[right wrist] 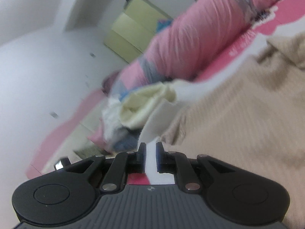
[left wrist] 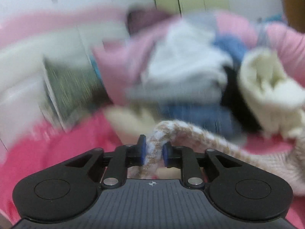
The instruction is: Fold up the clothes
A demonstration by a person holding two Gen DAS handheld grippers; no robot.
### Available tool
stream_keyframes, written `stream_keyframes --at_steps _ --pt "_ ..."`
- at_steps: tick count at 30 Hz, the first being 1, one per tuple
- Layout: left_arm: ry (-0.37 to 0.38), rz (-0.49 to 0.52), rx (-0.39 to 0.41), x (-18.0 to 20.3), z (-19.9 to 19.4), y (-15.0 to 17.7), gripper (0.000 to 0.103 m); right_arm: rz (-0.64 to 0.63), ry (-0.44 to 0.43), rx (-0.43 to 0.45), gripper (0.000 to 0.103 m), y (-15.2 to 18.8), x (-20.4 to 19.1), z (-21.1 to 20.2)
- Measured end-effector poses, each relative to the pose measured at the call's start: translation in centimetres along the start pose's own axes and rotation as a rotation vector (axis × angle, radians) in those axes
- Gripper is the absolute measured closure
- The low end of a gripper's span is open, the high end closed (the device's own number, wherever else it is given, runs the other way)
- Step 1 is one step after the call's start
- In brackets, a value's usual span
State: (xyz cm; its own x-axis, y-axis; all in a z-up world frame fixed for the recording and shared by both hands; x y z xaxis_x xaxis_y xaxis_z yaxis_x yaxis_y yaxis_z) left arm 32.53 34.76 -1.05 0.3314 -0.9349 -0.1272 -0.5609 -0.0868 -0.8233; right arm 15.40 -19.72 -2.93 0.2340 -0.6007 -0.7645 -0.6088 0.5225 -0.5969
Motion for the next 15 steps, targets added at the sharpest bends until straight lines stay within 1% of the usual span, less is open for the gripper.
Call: stream_keyframes --at_steps 1,2,3,5,6,8,10,11,12,13,14,15 --pt "0.013 -0.038 -0.02 -0.2 0.2 0.3 0.077 -0.009 0.018 -0.02 0.091 0.5 0.1 0.2" --pt "0.027 -0.076 -0.04 -0.3 0.3 0.6 0.069 -0.018 0.035 -0.04 0.091 1.1 0.2 0.4" --pt "0.04 -0.129 -0.049 -1.0 0.1 0.6 0.058 -0.029 0.047 -0.056 0.09 1.5 0.2 0.5" --pt "0.076 -0.254 -0.066 -2.6 -0.5 0.4 0.047 -0.058 0.07 -0.09 0.09 2.4 0.0 0.6" --pt "0.102 -0.328 -0.075 -3.5 -0.7 0.2 0.047 -0.08 0.085 -0.102 0.09 2.8 -0.1 0.5" --pt "0.154 -0.435 -0.084 -4.6 -1.4 -0.5 0.044 -0.121 0.115 -0.119 0.088 3.5 -0.2 0.1" --pt "0.174 -0.511 -0.073 -5.6 -2.5 -1.1 0.041 -0.153 0.143 -0.13 0.08 4.3 -0.3 -0.5" --pt "0.174 -0.515 -0.05 -5.7 -3.5 -1.4 0.041 -0.167 0.157 -0.135 0.078 4.7 -0.3 -0.7" --pt "0.172 -0.513 -0.024 -5.7 -4.6 -1.7 0.04 -0.179 0.171 -0.137 0.073 5.1 -0.2 -1.0" --pt "0.192 -0.485 -0.005 -5.1 -5.8 -1.8 0.039 -0.196 0.19 -0.138 0.07 5.5 0.0 -1.4" --pt "0.215 -0.452 0.013 -4.3 -7.1 -1.8 0.036 -0.215 0.21 -0.137 0.069 5.7 0.1 -1.8" --pt "0.263 -0.402 0.018 -2.8 -8.7 -1.4 0.035 -0.233 0.23 -0.136 0.068 6.0 0.2 -2.2"
Point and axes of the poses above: each gripper's, at about its wrist camera, not at the fingertips, and z roughly the way its jaws point, x to its right, y to its underside, the point moved 9 cm from there along z, roughly the way its jaws point, and after that the axes turned 1 degree about z, right-handed, at the moved point
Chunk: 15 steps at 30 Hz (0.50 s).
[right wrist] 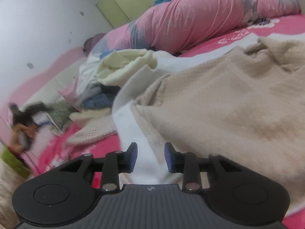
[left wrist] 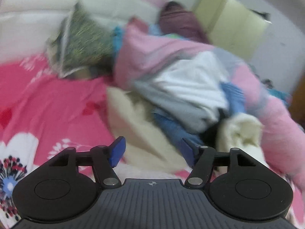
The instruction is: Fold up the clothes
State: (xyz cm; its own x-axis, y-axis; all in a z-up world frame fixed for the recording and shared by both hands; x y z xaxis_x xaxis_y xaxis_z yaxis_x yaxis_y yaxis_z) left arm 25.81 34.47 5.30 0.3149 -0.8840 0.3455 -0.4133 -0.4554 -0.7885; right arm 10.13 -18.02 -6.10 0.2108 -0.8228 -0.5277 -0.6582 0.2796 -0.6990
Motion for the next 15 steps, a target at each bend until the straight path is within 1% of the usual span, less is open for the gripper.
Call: stream_keyframes --at_steps 1,2,3,5,7,9,11,12,14,15 --pt "0.051 0.052 -0.014 1.7 -1.3 1.2 0.035 -0.013 0.021 0.001 0.066 0.3 0.2 -0.4" --pt "0.117 0.115 -0.045 3.7 -2.5 3.1 0.033 -0.022 0.037 0.002 0.066 0.6 0.5 -0.8" --pt "0.186 0.179 -0.079 5.7 -3.8 5.2 0.029 -0.031 0.052 0.002 0.066 0.9 0.7 -1.2" --pt "0.319 0.275 -0.157 9.3 -6.2 10.3 0.024 -0.045 0.062 -0.01 0.065 1.8 1.1 -1.9" --pt "0.419 0.334 -0.248 12.2 -8.1 16.4 0.024 -0.044 0.049 -0.037 0.057 3.1 1.2 -2.3" --pt "0.5 0.378 -0.34 14.5 -9.2 22.2 0.025 -0.079 0.041 -0.072 0.055 4.6 0.9 -2.5" --pt "0.544 0.386 -0.441 16.2 -9.5 27.4 0.026 -0.12 0.035 -0.106 0.054 6.3 0.5 -2.6" --pt "0.552 0.372 -0.482 16.9 -9.3 29.4 0.027 -0.167 0.038 -0.123 0.053 7.2 0.1 -2.7" --pt "0.564 0.332 -0.544 17.8 -9.0 32.4 0.028 -0.269 0.03 -0.139 0.051 8.6 -1.0 -2.9" --pt "0.574 0.31 -0.558 18.2 -8.7 33.2 0.028 -0.342 0.024 -0.134 0.046 9.3 -1.9 -2.9"
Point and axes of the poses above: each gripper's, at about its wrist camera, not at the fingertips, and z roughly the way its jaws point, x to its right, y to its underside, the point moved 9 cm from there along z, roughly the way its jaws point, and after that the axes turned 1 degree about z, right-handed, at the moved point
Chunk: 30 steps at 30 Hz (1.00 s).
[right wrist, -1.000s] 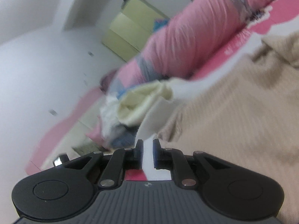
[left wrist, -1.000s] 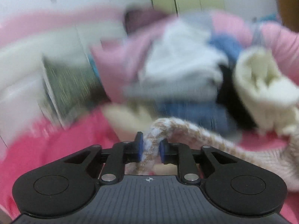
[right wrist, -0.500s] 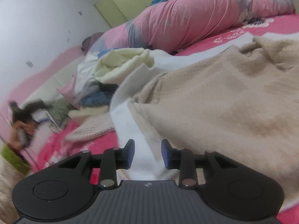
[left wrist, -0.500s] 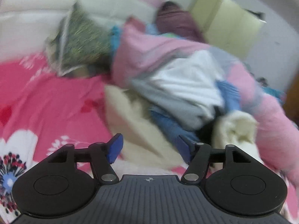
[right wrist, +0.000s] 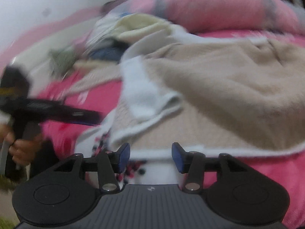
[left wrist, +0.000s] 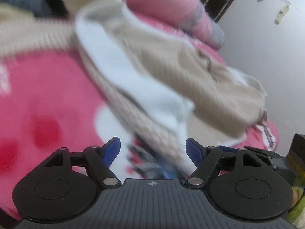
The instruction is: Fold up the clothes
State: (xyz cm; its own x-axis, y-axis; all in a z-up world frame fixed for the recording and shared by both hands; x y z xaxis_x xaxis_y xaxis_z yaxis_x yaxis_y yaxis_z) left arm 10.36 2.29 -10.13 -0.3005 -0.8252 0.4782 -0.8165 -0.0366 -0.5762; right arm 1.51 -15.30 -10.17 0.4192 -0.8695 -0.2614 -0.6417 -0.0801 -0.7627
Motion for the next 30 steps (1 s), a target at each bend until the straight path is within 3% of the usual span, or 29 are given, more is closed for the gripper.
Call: stream_keyframes --at_steps 3,6,8,9,11,12,17,20,23,26,30 --pt "0.001 -0.071 0.02 0.0 2.0 0.3 0.028 -0.242 0.018 0.029 0.033 1.0 -3.1 0.3" --pt "-0.027 -0.148 0.086 -0.3 2.8 -0.2 0.033 -0.433 0.112 0.033 0.035 1.9 -4.4 2.5" --pt "-0.094 -0.165 0.11 -0.5 3.1 -0.2 0.07 -0.495 0.176 0.021 0.042 2.3 -4.3 4.2" --pt "-0.116 -0.169 0.113 -0.8 3.1 0.1 0.086 -0.471 0.165 0.025 0.049 2.1 -4.2 4.4" --pt "-0.107 -0.208 0.112 -1.0 2.7 0.0 0.099 -0.425 0.132 0.036 0.083 1.4 -4.4 4.0" --pt "-0.1 -0.229 0.112 -1.1 2.1 -0.3 0.1 -0.402 0.111 0.042 0.099 0.9 -4.7 3.6" --pt "-0.085 -0.189 0.144 -1.4 -3.8 -1.4 0.101 -0.276 -0.146 0.04 0.099 -0.6 -7.8 0.3" --pt "-0.134 -0.196 0.115 -3.3 -5.4 -0.1 0.101 -0.173 -0.313 -0.016 0.099 -0.1 -9.6 0.8" --pt "-0.197 -0.244 0.067 -6.1 -4.3 2.8 0.101 -0.148 -0.34 -0.142 0.099 2.8 -10.4 4.2" --pt "-0.188 -0.252 0.086 -6.7 -4.0 3.8 0.099 -0.142 -0.249 -0.217 0.096 4.8 -9.4 6.3" --pt "-0.174 -0.222 0.133 -6.2 -4.6 3.4 0.095 -0.049 -0.283 -0.171 0.078 3.2 -7.3 3.0"
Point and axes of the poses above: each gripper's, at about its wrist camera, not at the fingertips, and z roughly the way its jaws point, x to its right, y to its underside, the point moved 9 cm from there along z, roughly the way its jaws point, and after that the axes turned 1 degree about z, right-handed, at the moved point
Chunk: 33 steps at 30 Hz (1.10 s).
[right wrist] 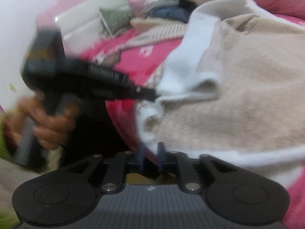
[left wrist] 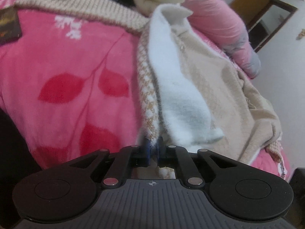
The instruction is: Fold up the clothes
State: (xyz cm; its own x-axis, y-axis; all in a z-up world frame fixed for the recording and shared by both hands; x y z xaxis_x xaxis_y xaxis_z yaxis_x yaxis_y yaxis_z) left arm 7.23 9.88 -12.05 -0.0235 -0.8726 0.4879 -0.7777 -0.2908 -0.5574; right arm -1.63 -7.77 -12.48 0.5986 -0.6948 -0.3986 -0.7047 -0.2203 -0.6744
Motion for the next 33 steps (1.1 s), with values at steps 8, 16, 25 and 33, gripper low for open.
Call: stream_keyframes --at_steps 8,16,25,33 --pt "-0.12 0.098 0.225 0.1 -3.2 -2.9 0.076 0.499 0.226 0.472 0.061 0.0 15.3 -19.5" --pt "0.014 0.336 0.236 8.9 -2.1 -2.5 0.071 0.909 0.466 0.789 0.046 3.8 30.6 -31.9" --pt "0.209 0.795 0.123 22.4 4.3 4.4 0.07 0.941 0.456 0.728 0.023 1.1 41.2 -31.2" --pt "0.281 1.005 0.131 29.9 9.6 8.3 0.068 0.737 0.683 0.559 0.099 -3.9 39.4 -29.9"
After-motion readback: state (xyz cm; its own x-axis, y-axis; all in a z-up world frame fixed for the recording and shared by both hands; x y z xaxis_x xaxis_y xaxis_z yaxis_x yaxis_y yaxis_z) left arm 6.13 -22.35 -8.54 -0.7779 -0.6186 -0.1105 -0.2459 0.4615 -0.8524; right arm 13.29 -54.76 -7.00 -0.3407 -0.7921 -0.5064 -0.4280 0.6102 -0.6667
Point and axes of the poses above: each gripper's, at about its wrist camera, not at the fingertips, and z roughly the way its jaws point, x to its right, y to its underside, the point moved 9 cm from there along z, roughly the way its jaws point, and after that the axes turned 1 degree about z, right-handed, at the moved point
